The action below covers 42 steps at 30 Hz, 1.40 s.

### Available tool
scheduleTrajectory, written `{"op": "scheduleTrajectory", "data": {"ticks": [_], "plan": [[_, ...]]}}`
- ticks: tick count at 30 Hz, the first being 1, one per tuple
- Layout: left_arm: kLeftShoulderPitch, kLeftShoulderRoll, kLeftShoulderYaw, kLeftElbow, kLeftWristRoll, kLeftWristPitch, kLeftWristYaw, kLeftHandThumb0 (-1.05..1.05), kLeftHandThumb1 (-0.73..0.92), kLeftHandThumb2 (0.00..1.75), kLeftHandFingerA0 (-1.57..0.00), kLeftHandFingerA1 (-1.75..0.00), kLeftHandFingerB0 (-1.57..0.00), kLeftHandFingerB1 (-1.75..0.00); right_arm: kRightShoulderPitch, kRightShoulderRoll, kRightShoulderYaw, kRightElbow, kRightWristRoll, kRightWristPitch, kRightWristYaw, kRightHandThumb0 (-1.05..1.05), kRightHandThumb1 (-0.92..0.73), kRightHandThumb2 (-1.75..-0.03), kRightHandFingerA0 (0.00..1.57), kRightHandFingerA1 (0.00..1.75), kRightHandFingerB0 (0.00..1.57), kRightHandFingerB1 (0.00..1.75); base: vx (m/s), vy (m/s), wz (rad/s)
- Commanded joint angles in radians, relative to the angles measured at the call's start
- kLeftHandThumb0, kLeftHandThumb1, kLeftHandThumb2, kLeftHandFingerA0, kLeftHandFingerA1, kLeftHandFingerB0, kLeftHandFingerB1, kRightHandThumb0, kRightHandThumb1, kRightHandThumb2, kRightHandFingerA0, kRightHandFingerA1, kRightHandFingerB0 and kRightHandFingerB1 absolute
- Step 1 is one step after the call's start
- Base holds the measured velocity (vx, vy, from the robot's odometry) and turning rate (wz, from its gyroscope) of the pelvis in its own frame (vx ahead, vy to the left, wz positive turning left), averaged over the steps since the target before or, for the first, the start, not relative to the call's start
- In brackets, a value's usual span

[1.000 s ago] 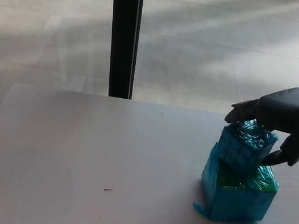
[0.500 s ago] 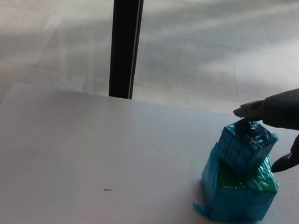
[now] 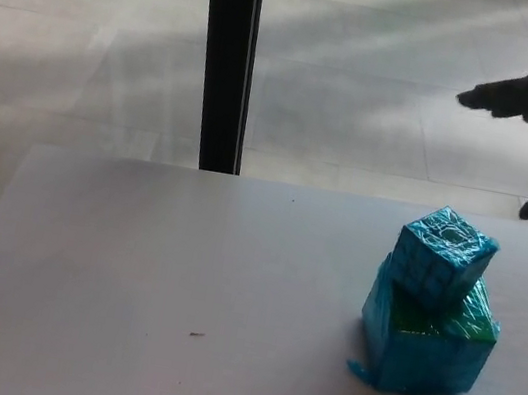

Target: The robot uses its right hand to pick up the small cube kept on the middle on the desk and place it on the bigger cube kept next to it

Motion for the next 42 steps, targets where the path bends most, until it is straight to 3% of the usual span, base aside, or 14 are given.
{"op": "scheduleTrajectory", "data": {"ticks": [1,5,11,16,17,20,23,27,30,31,34,35,38,42], "plan": [[0.010,0.014,-0.002,0.003,0.016,-0.016,0.001,-1.00,0.69,1.06,-0.25,-0.46,-0.12,-0.40,-0.001,-0.083,-0.068,0.023,0.067,-0.010,0.008,-0.82,-0.45,-0.55,0.00,0.00,0.00,0.02,0.00,0.000,0.00],[0.022,0.016,0.003,-0.005,0.007,-0.015,-0.012,-0.95,0.83,0.66,-0.28,-0.37,-0.17,-0.29,0.085,-0.173,-0.178,0.077,0.144,-0.053,-0.048,-0.77,-0.37,-0.75,0.00,0.00,0.00,0.05,0.00,0.000,0.00],[0.018,0.015,0.002,-0.005,0.009,-0.011,-0.001,-0.98,0.69,1.06,-0.23,-0.47,-0.11,-0.39,0.353,-0.303,-0.456,0.171,0.279,-0.104,-0.200,-0.83,-0.50,-0.84,0.00,0.01,0.09,0.22,0.00,0.000,0.00],[0.019,0.017,0.013,0.002,-0.004,-0.003,-0.010,-0.95,0.82,0.66,-0.29,-0.36,-0.17,-0.29,0.554,-0.329,-0.629,0.204,0.327,-0.138,-0.300,-0.58,-0.58,-0.61,0.04,0.26,0.14,0.26,0.00,0.000,0.00],[0.019,0.018,0.014,0.004,-0.005,-0.004,-0.014,-0.92,0.65,1.04,-0.20,-0.48,-0.09,-0.39,0.622,-0.329,-0.699,0.235,0.359,-0.145,-0.325,-0.65,-0.46,-0.79,0.04,0.35,0.10,0.37,0.00,0.000,0.00],[0.023,0.016,0.025,0.001,-0.017,0.000,-0.020,-0.93,0.82,0.65,-0.25,-0.38,-0.17,-0.30,0.749,-0.308,-0.816,0.237,0.383,-0.125,-0.387,-0.70,-0.49,-0.83,0.05,0.40,0.09,0.38,0.00,0.000,0.00],[0.028,0.016,0.022,-0.001,-0.013,-0.006,-0.025,-0.92,0.66,1.05,-0.19,-0.48,-0.05,-0.38,0.866,-0.262,-0.934,0.301,0.428,-0.180,-0.475,-0.73,-0.65,-0.62,0.10,0.49,0.18,0.31,0.00,0.000,0.00],[0.034,0.017,0.026,-0.001,-0.015,-0.005,-0.026,-0.92,0.83,0.66,-0.27,-0.36,-0.16,-0.29,0.980,-0.177,-1.025,0.344,0.458,-0.176,-0.592,-0.80,-0.71,-0.61,0.08,0.76,0.21,0.50,0.00,0.000,0.00],[0.041,0.018,0.019,-0.006,-0.006,-0.011,-0.023,-0.90,0.67,1.05,-0.20,-0.47,-0.08,-0.38,1.024,-0.130,-1.057,0.361,0.478,-0.188,-0.628,-0.78,-0.72,-0.61,0.09,0.83,0.23,0.53,0.00,0.000,0.00],[0.040,0.017,0.026,-0.006,-0.014,-0.006,-0.028,-0.93,0.83,0.66,-0.26,-0.36,-0.16,-0.29,1.054,-0.084,-1.074,0.387,0.490,-0.187,-0.671,-0.82,-0.72,-0.62,0.12,0.86,0.24,0.56,0.00,0.000,0.00],[0.036,0.019,0.025,0.003,-0.010,-0.006,-0.024,-0.92,0.65,1.03,-0.20,-0.47,-0.09,-0.39,1.078,-0.028,-1.108,0.424,0.526,-0.232,-0.699,-0.81,-0.58,-0.98,0.26,0.74,0.24,0.58,0.00,0.000,0.00],[0.042,0.013,0.024,0.000,-0.011,-0.012,-0.029,-0.94,0.83,0.66,-0.26,-0.36,-0.16,-0.29,1.086,0.012,-1.133,0.470,0.554,-0.237,-0.727,-0.76,-0.69,-0.61,0.23,0.83,0.31,0.52,0.00,0.000,0.00],[0.046,0.012,0.028,0.000,-0.014,-0.011,-0.030,-0.92,0.67,1.05,-0.18,-0.47,-0.04,-0.38,1.092,0.061,-1.147,0.517,0.565,-0.219,-0.769,-0.81,-0.59,-0.99,0.26,0.73,0.27,0.59,0.00,0.000,0.00],[0.046,0.007,0.031,0.009,-0.016,-0.013,-0.029,-0.91,0.67,1.05,-0.18,-0.47,-0.04,-0.38,1.098,0.085,-1.162,0.544,0.576,-0.226,-0.779,-0.77,-0.70,-0.62,0.20,0.82,0.28,0.54,0.00,0.000,0.00]]}}
